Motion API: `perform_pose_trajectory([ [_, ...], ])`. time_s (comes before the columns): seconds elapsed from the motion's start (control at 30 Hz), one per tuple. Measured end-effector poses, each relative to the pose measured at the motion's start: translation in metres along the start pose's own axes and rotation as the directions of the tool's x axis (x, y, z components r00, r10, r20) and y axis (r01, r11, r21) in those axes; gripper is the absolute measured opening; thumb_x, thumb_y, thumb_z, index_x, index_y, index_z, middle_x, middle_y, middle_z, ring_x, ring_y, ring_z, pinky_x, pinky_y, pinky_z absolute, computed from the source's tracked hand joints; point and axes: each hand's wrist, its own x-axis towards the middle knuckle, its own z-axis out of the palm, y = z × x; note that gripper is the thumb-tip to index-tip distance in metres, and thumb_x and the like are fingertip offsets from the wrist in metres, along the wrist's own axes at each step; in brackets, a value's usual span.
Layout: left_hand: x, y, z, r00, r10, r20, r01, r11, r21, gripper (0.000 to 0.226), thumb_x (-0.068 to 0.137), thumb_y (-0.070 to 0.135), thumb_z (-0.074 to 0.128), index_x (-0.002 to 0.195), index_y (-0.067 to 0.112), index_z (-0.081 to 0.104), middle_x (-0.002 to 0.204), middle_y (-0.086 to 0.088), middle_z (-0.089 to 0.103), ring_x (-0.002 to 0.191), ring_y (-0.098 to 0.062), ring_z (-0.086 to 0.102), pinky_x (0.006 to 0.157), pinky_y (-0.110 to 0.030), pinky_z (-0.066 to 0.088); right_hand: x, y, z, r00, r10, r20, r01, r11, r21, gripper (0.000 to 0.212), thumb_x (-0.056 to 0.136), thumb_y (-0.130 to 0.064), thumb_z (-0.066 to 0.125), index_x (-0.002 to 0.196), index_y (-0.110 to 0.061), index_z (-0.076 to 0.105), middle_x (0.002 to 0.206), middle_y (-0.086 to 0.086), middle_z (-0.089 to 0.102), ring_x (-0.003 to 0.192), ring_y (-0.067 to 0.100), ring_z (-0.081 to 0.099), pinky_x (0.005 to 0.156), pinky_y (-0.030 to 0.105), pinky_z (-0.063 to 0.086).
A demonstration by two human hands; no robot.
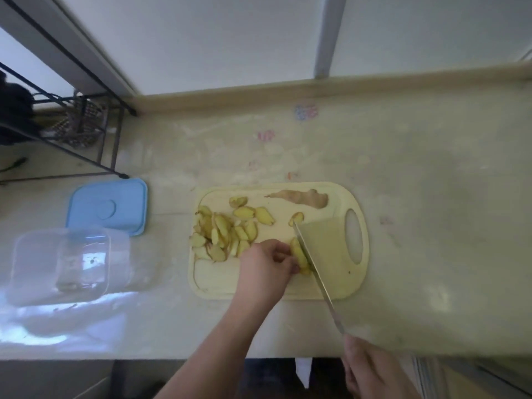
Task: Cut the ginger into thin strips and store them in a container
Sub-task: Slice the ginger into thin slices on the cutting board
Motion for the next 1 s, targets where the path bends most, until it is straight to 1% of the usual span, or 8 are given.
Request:
perform_pose_trajectory([
  [0.1,0.002,-0.002,-0.003,0.999,0.023,0.034,-0.023,1.0,0.004,0.022,0.089,-0.001,0.068,0.083,0.02,0.067,0.068,0.003,0.071,0.065,-0.007,0.072,0.072,-0.033,0.062,0.001,0.003,0.014,0.987,-0.142,-0.072,0.134,0.986,-0.103,0.065,0.097,-0.072,0.042,0.051,-0.032,0.064,0.049,0.0,0.055,0.053,0.017,0.053,0.063,0.028,0.047],
  [0.13,0.003,-0.002,-0.006,0.998,0.03,0.058,-0.03,1.0,0.008,0.016,0.09,0.001,0.068,0.088,0.017,0.07,0.069,0.003,0.072,0.067,-0.008,0.073,0.074,-0.032,0.061,-0.002,0.004,0.015,0.997,-0.058,-0.052,0.053,0.995,-0.082,0.063,0.098,-0.068,0.047,0.049,-0.028,0.057,0.047,0.001,0.048,0.046,0.014,0.048,0.057,0.029,0.041],
  [0.23,0.008,-0.006,-0.022,0.988,0.124,0.092,-0.141,0.968,0.209,0.02,0.09,0.013,0.071,0.11,0.012,0.072,0.076,0.006,0.072,0.076,-0.009,0.07,0.08,-0.029,0.058,-0.001,-0.001,0.009,0.995,0.078,-0.069,-0.079,0.997,-0.018,0.071,0.083,-0.082,0.052,0.052,-0.018,0.048,0.048,0.005,0.04,0.043,0.017,0.042,0.05,0.027,0.032],
  [0.33,0.008,-0.012,-0.03,0.9,0.423,0.107,-0.426,0.799,0.424,0.047,0.081,0.03,0.082,0.123,0.016,0.066,0.111,0.005,0.065,0.09,-0.01,0.063,0.084,-0.025,0.054,0.001,-0.006,0.004,0.994,0.056,-0.094,-0.052,0.998,0.043,0.063,0.073,-0.078,0.054,0.052,-0.019,0.051,0.046,0.008,0.036,0.039,0.017,0.034,0.041,0.022,0.025],
  [0.47,0.005,-0.022,-0.014,0.719,0.636,0.28,-0.675,0.544,0.499,0.065,0.071,0.038,0.088,0.123,0.012,0.059,0.132,-0.006,0.054,0.114,-0.025,0.058,0.094,-0.034,0.053,0.004,-0.01,-0.005,0.992,0.105,-0.064,-0.103,0.994,0.031,0.06,0.087,-0.068,0.062,0.052,-0.019,0.054,0.048,0.01,0.035,0.036,0.017,0.032,0.037,0.02,0.023],
  [0.57,0.009,-0.026,-0.003,0.701,0.66,0.27,-0.683,0.513,0.52,0.063,0.066,0.031,0.09,0.119,0.009,0.062,0.127,-0.01,0.06,0.109,-0.03,0.06,0.092,-0.039,0.055,0.002,-0.016,-0.006,0.995,0.099,-0.032,-0.1,0.995,-0.008,0.063,0.066,-0.081,0.047,0.055,-0.019,0.05,0.048,0.007,0.037,0.037,0.017,0.033,0.039,0.021,0.024],
  [0.7,0.014,-0.028,0.001,0.666,0.706,0.241,-0.701,0.482,0.525,0.056,0.067,0.023,0.091,0.114,0.006,0.067,0.119,-0.011,0.065,0.101,-0.031,0.063,0.086,-0.035,0.055,0.001,-0.016,-0.01,0.999,0.052,-0.002,-0.052,0.997,-0.064,0.058,0.101,-0.055,0.046,0.058,-0.017,0.047,0.049,0.008,0.037,0.037,0.017,0.034,0.039,0.021,0.029],
  [1.0,0.013,-0.03,0.002,0.659,0.718,0.226,-0.703,0.481,0.524,0.053,0.07,0.012,0.089,0.118,0.004,0.067,0.121,-0.015,0.066,0.1,-0.035,0.065,0.086,-0.04,0.057,0.002,-0.019,-0.014,0.994,0.073,0.079,-0.066,0.994,-0.087,0.055,0.087,-0.06,0.037,0.069,-0.008,0.043,0.051,0.006,0.033,0.039,0.017,0.03,0.039,0.023,0.026],
])
